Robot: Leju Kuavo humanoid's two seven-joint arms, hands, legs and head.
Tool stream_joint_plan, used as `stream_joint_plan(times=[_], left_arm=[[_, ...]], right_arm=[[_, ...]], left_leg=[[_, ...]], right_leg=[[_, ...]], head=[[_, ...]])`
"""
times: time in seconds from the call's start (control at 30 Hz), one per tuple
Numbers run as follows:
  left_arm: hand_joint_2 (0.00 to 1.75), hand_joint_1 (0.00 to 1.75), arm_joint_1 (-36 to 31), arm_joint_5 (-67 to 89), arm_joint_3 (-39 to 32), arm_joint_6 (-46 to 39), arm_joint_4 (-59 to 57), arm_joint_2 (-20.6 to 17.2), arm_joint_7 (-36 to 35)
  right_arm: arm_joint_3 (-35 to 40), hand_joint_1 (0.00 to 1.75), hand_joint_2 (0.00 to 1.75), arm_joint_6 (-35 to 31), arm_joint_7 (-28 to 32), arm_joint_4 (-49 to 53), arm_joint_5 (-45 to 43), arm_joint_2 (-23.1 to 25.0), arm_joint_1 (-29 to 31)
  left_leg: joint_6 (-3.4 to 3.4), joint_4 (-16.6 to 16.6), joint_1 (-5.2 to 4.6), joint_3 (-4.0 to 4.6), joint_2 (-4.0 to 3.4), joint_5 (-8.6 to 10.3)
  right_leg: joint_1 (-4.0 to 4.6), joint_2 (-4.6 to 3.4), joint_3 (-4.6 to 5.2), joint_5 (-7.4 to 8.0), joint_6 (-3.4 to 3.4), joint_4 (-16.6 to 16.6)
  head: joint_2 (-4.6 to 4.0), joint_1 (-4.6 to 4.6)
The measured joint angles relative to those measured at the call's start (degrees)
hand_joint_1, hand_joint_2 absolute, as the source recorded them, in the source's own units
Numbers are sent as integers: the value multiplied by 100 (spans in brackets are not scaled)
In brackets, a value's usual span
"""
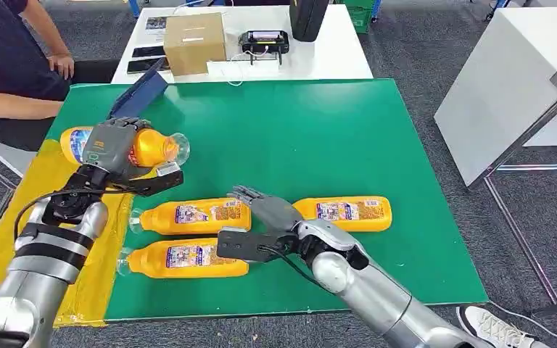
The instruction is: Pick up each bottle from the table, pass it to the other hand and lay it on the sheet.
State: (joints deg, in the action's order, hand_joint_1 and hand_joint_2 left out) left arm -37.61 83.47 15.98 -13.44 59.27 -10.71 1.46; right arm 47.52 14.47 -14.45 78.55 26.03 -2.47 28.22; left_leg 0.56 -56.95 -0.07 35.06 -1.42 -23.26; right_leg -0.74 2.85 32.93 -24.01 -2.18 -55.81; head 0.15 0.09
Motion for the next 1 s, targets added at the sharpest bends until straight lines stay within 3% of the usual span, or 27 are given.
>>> stream_joint_plan(times=[0.33, 0.63, 0.67, 0.83, 0.9, 1.0], left_arm=[[175, 175, -705, -247, 376, 1158, -1737, -87, 228], [175, 175, -900, -504, 570, 1452, -2450, -52, 406], [0, 175, -903, -534, 588, 1486, -2491, -46, 418], [0, 175, -1027, -695, 664, 1686, -2798, 15, 553], [0, 0, -1080, -743, 697, 1796, -2893, 46, 593], [0, 0, -1148, -750, 747, 1848, -3013, 75, 595]], right_arm=[[90, 0, 175, 83, -59, -461, 0, 229, 106], [212, 0, 175, 116, -61, -771, -7, 458, 155], [223, 0, 175, 122, -59, -800, -4, 494, 156], [384, 0, 175, 149, -59, -1057, 20, 718, 213], [450, 0, 175, 149, -61, -1169, 26, 800, 218], [514, 0, 175, 149, -59, -1304, 28, 876, 220]], left_leg=[[0, 0, 0, 1, -1, 0], [0, -1, 0, 4, -1, 0], [0, -1, 0, 4, -1, 0], [0, -1, 1, 5, 0, 1], [-1, -1, 1, 5, 0, 1], [-1, 0, 1, 6, 0, 1]], right_leg=[[1, -1, 2, 0, 0, -1], [1, -1, 4, 0, 0, -1], [1, -1, 5, 0, 0, -1], [2, -1, 6, 0, 0, -1], [2, 0, 6, 0, 0, -1], [1, 0, 6, 0, 0, -2]], head=[[0, 2], [0, 0], [0, 2], [0, 0], [0, 0], [0, 2]])
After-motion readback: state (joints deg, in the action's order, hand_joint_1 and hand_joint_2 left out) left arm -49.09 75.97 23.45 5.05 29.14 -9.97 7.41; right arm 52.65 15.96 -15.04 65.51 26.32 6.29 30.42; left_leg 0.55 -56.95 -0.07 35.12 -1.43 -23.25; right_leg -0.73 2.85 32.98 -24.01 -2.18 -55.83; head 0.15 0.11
